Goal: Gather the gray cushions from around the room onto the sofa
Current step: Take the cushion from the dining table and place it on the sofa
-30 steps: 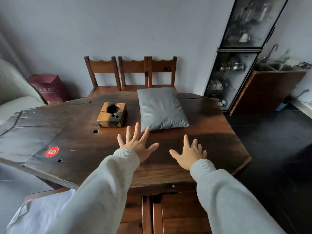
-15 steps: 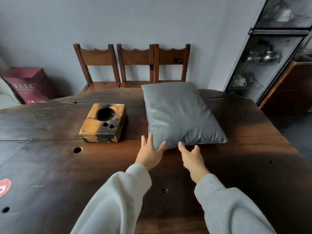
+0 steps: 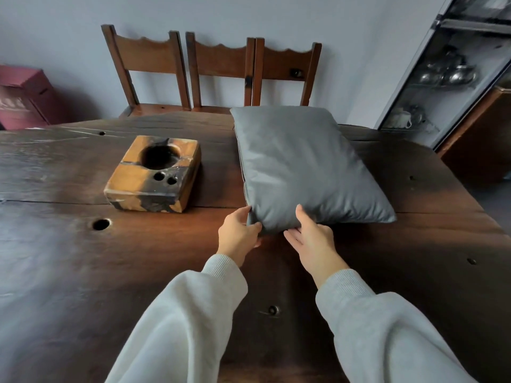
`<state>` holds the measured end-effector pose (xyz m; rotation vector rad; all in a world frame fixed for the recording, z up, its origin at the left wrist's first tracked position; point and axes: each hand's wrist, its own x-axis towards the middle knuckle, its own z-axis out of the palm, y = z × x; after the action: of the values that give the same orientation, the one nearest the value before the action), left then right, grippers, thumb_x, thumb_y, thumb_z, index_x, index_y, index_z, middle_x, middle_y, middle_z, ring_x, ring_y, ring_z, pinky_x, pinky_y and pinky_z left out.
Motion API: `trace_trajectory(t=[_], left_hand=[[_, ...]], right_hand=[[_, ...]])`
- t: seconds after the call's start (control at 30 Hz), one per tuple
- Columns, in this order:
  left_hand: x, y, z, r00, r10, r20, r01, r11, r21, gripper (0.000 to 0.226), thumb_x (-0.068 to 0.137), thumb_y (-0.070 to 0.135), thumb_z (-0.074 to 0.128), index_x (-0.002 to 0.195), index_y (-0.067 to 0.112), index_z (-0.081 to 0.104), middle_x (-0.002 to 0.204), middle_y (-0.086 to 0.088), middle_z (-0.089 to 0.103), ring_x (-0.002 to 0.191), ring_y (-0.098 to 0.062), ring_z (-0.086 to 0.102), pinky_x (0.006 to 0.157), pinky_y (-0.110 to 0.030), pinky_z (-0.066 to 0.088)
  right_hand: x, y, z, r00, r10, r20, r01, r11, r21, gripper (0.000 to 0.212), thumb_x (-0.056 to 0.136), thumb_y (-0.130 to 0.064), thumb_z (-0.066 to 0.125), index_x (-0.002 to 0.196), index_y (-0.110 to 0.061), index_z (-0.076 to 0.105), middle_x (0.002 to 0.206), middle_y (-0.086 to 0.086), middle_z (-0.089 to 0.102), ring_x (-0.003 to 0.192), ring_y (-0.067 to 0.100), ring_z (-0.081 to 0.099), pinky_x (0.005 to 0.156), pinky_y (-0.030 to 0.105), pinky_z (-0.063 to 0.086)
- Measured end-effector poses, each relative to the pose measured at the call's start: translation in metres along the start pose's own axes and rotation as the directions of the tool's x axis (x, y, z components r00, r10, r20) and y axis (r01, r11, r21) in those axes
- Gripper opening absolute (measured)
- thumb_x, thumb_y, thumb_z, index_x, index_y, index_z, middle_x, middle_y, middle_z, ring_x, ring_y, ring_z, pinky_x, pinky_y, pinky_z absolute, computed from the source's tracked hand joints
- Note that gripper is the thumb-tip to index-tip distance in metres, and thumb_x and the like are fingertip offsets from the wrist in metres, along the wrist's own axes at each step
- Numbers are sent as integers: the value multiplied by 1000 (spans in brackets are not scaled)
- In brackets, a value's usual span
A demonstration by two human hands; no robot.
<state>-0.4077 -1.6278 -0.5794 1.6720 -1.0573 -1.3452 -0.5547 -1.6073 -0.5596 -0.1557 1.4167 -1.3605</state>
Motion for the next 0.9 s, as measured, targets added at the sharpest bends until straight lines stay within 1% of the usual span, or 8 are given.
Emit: trace_trajectory(t=[0.13,0.27,0.33,0.4,0.57,0.7,0.83,0.9], left_hand=[[-29,10,-7,992,-60,111,59,998,12,55,92,-2,68,143,18,63,126,-17,66,97,-29,73,62,-29,63],[-84,6,-25,961,-160,226,150,987,64,50,92,-8,65,138,11,66,128,-24,66,101,-34,71,81,-44,65],[-112,-8,-42,945,-209,250,196,978,77,48,93,-10,65,135,11,67,119,-24,66,105,-37,69,82,-45,64],[-140,-22,-61,933,-257,252,241,966,94,45,92,-12,64,127,14,69,101,-17,64,92,-31,64,73,-40,66],[-232,-59,-108,893,-353,280,317,934,167,41,95,-15,59,119,16,69,85,-17,66,74,-31,62,51,-27,58],[-264,-77,-135,908,-355,223,327,933,151,50,94,-15,60,134,15,65,89,-21,67,76,-32,62,48,-27,55],[-286,-80,-167,920,-370,129,356,926,123,54,95,-17,56,139,13,63,85,-18,62,70,-30,62,47,-25,55],[-293,-80,-180,929,-361,82,351,929,113,54,95,-16,57,139,14,64,79,-14,61,65,-27,62,47,-24,54]], right_hand=[[-28,-8,-21,999,26,-33,-27,999,-27,54,95,-30,79,135,1,59,132,21,66,113,32,70,85,37,57],[-67,-20,-70,978,2,-211,-23,995,-98,67,92,-34,82,142,0,52,134,16,61,122,33,63,99,44,57],[-81,-19,-102,952,-61,-300,-20,965,-262,59,89,-40,83,128,-3,59,118,10,62,112,30,63,100,45,57],[-98,-18,-127,932,-90,-350,-64,912,-405,53,85,-51,82,108,-7,62,100,5,62,91,26,60,90,41,55],[-165,-8,-170,875,-81,-477,-238,787,-569,80,96,-58,66,142,7,56,143,23,60,130,43,56,105,44,44],[-189,9,-177,872,50,-486,-372,712,-595,78,101,-58,54,151,1,49,156,22,49,143,44,45,120,50,37],[-206,19,-166,891,148,-428,-387,741,-549,64,106,-36,51,158,0,39,162,21,43,145,42,44,120,46,36],[-213,25,-155,901,188,-391,-404,691,-599,60,109,-32,44,159,2,35,163,23,40,147,42,42,121,45,35]])
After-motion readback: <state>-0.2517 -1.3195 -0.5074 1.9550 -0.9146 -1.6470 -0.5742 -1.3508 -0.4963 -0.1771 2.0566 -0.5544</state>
